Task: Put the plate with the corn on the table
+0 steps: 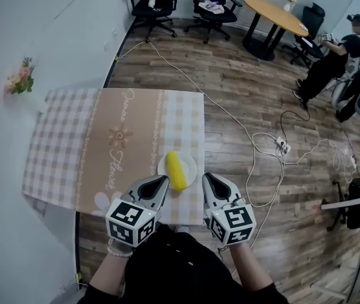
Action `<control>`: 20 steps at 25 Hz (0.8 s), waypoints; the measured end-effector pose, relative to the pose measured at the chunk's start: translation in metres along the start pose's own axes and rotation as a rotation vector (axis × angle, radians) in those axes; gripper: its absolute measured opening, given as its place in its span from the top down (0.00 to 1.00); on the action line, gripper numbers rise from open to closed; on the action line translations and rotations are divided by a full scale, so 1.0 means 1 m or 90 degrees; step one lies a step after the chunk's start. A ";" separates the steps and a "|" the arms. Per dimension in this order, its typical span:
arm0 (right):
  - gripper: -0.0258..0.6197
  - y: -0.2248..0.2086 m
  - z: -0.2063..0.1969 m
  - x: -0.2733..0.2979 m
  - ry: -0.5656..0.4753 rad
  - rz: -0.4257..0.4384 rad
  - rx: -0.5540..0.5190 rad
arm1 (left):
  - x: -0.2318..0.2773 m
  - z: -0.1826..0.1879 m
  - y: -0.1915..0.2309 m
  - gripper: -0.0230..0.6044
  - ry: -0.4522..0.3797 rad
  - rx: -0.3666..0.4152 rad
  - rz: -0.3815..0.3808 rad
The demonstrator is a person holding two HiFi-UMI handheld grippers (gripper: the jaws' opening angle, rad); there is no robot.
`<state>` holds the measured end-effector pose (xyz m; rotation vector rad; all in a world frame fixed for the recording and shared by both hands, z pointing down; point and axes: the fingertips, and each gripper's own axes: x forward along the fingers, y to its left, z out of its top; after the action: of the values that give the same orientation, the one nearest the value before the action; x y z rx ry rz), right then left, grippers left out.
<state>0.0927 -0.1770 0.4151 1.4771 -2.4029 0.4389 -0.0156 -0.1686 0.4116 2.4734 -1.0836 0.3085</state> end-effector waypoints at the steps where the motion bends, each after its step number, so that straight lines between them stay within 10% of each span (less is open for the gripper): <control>1: 0.89 0.002 0.005 -0.003 -0.006 0.003 -0.007 | -0.002 0.004 -0.003 0.94 -0.004 0.009 -0.002; 20: 0.89 0.021 0.050 -0.026 -0.074 0.024 -0.044 | -0.023 0.033 -0.023 0.94 -0.046 0.085 -0.014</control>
<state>0.0816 -0.1670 0.3568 1.4684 -2.5113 0.2833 -0.0128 -0.1550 0.3674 2.6310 -1.0956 0.2963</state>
